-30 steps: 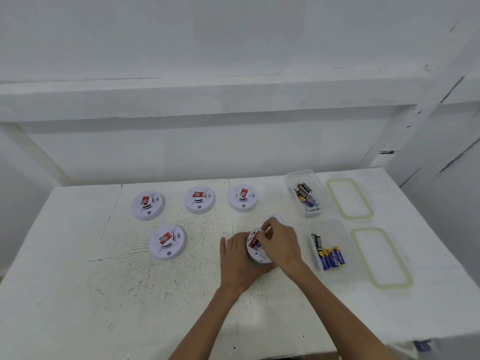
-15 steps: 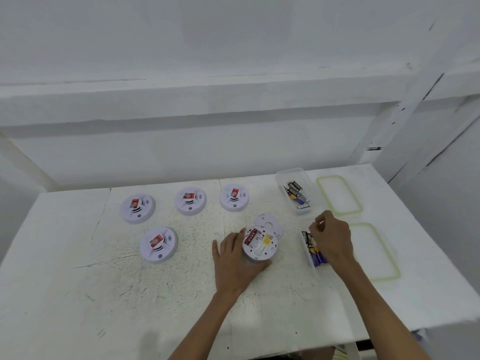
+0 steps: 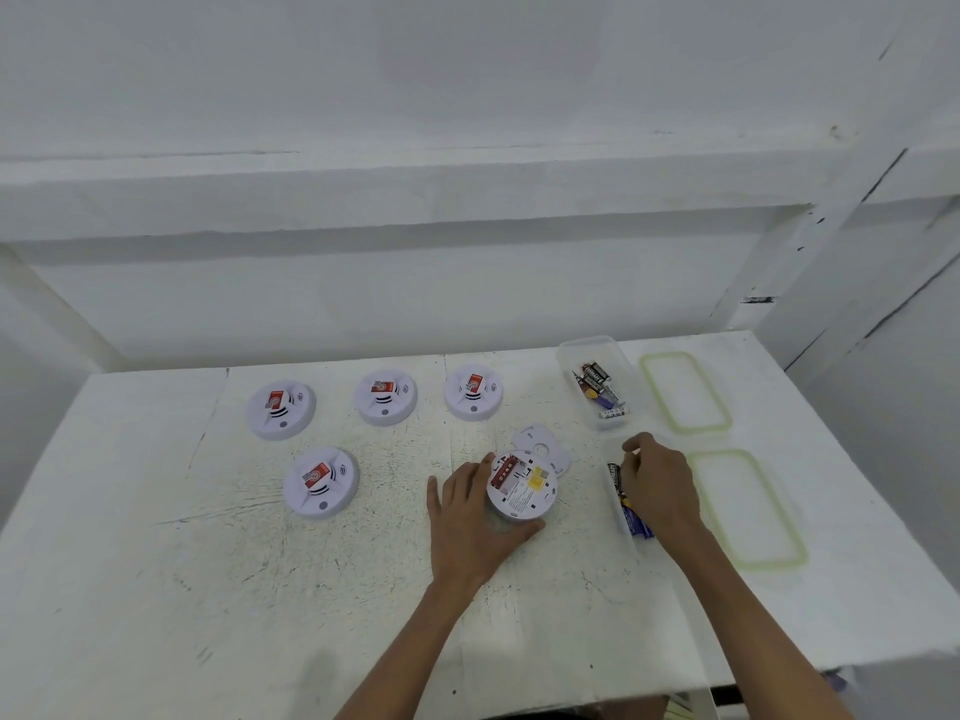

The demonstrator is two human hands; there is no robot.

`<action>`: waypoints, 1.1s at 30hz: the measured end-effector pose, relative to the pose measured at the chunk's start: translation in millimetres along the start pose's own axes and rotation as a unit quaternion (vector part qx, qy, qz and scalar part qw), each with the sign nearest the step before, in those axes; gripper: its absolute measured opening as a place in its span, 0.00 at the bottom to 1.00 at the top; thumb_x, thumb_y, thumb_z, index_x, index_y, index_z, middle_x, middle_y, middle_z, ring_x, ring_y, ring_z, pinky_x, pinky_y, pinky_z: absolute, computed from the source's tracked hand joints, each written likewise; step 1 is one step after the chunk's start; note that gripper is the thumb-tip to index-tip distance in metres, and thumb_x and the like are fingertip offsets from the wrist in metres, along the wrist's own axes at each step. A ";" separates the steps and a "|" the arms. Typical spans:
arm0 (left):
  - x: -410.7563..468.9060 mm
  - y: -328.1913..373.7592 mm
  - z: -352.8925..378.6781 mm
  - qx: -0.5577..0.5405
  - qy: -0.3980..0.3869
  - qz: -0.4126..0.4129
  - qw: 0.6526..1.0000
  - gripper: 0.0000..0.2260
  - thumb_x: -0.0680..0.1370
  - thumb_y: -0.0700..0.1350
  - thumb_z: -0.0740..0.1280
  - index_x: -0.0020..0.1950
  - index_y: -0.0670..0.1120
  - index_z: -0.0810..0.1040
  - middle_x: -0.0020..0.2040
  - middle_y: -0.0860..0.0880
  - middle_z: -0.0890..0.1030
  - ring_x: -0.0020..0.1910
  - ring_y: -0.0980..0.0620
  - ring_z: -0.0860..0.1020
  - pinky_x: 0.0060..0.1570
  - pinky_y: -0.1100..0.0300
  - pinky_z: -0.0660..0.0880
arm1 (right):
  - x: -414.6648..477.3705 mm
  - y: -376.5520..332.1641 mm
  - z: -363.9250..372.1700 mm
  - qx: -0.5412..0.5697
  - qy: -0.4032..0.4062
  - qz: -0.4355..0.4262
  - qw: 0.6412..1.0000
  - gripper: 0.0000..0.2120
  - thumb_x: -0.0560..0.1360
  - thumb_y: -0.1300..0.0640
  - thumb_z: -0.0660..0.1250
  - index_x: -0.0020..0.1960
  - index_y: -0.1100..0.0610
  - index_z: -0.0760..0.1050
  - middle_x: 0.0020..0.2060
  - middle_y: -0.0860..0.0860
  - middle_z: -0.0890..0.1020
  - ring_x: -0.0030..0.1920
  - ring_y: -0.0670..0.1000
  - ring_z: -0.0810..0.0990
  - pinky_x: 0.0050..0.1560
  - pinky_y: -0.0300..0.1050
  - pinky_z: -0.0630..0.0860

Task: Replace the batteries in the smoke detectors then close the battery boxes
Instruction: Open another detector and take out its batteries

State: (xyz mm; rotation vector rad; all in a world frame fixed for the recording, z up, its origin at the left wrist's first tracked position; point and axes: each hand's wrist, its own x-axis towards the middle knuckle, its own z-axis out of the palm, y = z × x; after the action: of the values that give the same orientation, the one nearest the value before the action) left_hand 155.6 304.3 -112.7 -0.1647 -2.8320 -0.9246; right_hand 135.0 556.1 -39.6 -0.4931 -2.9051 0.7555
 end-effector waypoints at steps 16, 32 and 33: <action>2.1 -1.1 -2.4 -0.041 -0.031 0.005 0.999 0.41 0.69 0.71 0.67 0.77 0.53 0.66 0.77 0.54 0.68 0.77 0.56 0.64 0.79 0.43 0.52 | -16.7 -63.5 36.1 0.021 -0.155 -0.236 0.959 0.19 0.78 0.56 0.65 0.68 0.56 0.73 0.63 0.52 0.76 0.60 0.53 0.76 0.59 0.44 0.74; 0.7 -11.1 4.5 -0.072 -0.007 0.027 0.997 0.36 0.74 0.71 0.67 0.78 0.57 0.66 0.76 0.60 0.69 0.75 0.57 0.67 0.79 0.43 0.52 | -14.9 -63.5 45.9 -0.081 -0.104 -0.230 0.964 0.12 0.79 0.49 0.61 0.57 0.56 0.72 0.52 0.54 0.73 0.43 0.51 0.72 0.39 0.42 0.71; 0.5 -10.9 4.7 -0.062 -0.008 0.036 0.997 0.35 0.75 0.71 0.65 0.78 0.58 0.65 0.76 0.60 0.68 0.75 0.57 0.66 0.79 0.42 0.52 | -13.1 -64.3 47.3 -0.087 -0.096 -0.231 0.964 0.11 0.81 0.49 0.60 0.56 0.56 0.72 0.50 0.54 0.73 0.40 0.51 0.71 0.37 0.42 0.70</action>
State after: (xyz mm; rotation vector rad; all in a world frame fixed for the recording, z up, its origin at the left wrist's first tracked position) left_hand 152.9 298.4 -122.7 -0.2878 -2.7635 -1.0887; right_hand 120.8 477.1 -49.6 0.2629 -3.0899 0.5041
